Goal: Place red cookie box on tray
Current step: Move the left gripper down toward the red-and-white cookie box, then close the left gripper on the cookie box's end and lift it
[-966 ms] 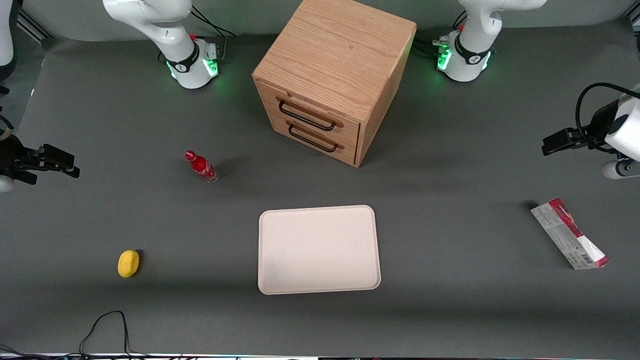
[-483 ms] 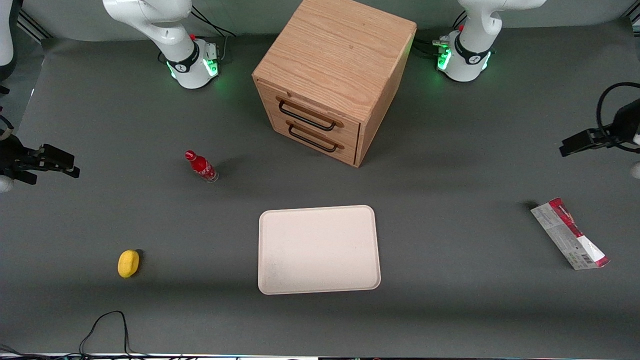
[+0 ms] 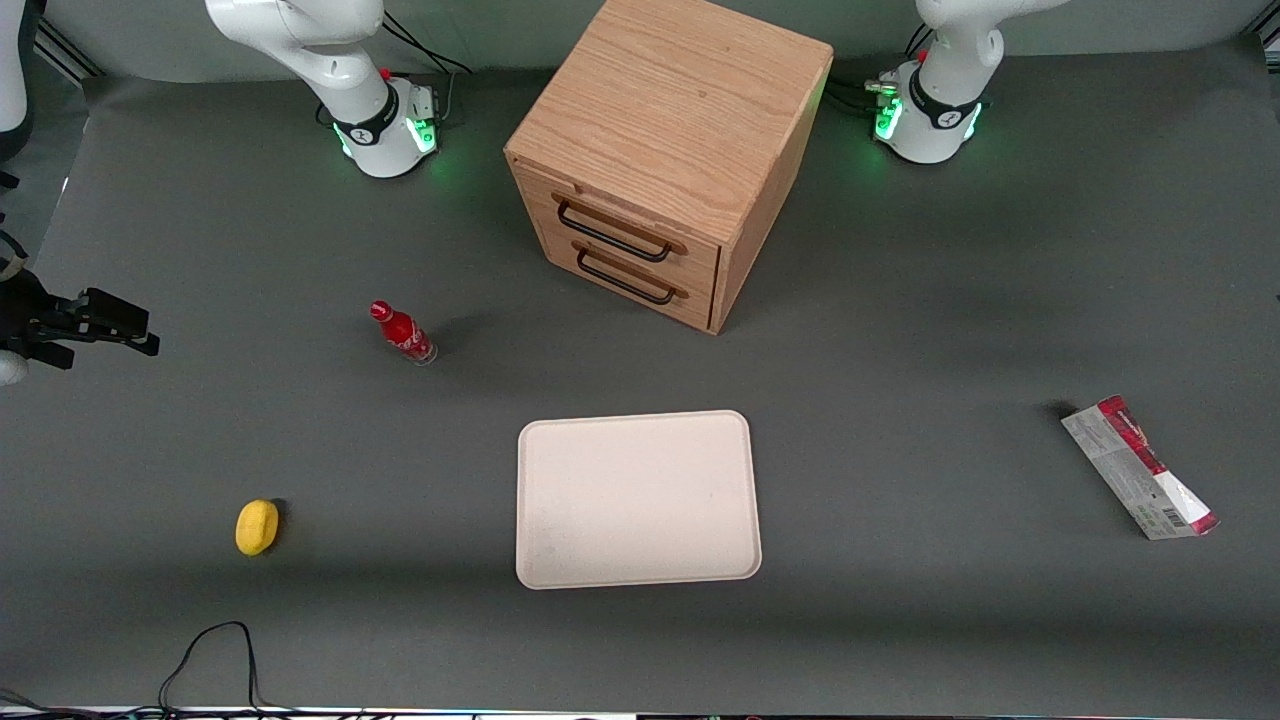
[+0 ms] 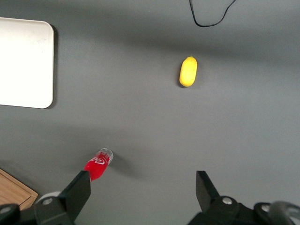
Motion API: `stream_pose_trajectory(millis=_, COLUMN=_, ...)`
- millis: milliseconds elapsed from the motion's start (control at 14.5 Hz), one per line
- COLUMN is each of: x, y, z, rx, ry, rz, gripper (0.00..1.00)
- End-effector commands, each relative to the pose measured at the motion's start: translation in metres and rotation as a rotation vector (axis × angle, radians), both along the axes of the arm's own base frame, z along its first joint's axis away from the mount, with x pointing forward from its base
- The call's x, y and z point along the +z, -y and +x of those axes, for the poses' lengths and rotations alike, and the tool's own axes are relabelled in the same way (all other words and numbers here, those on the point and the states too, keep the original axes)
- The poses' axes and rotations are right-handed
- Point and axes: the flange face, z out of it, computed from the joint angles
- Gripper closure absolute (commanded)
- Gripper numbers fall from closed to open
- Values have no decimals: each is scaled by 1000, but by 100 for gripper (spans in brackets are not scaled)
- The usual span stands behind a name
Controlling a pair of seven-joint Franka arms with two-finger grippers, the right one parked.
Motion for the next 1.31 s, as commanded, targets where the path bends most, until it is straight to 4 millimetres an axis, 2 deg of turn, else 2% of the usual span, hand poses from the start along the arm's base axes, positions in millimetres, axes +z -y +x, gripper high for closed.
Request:
stream_pose_trajectory(millis=0, x=-20, y=-38, z=22, rx=-43, ry=6, rz=11, gripper=0)
stream_pose_trajectory(millis=138, x=-32, y=-56, z=35, rx=-40, ry=62, rz=48, gripper=0)
stream_pose_trajectory(millis=345, x=-45, y=-57, z=49, rx=37, ry=110, rz=65, gripper=0)
stream_pose_trajectory(millis=621, x=-92, y=-25, z=86, rx=118, ry=105, rz=77, gripper=0)
stream_pose_trajectory(millis=759, x=-117, y=2, z=105, rx=136, ry=95, rz=82, gripper=0)
stream_pose_trajectory(millis=1034, x=-173, y=15, z=122, rx=194, ry=66, rz=65, gripper=0)
stream_pose_trajectory(millis=1241, x=-210, y=12, z=129, rx=219, ry=56, rz=74, gripper=0)
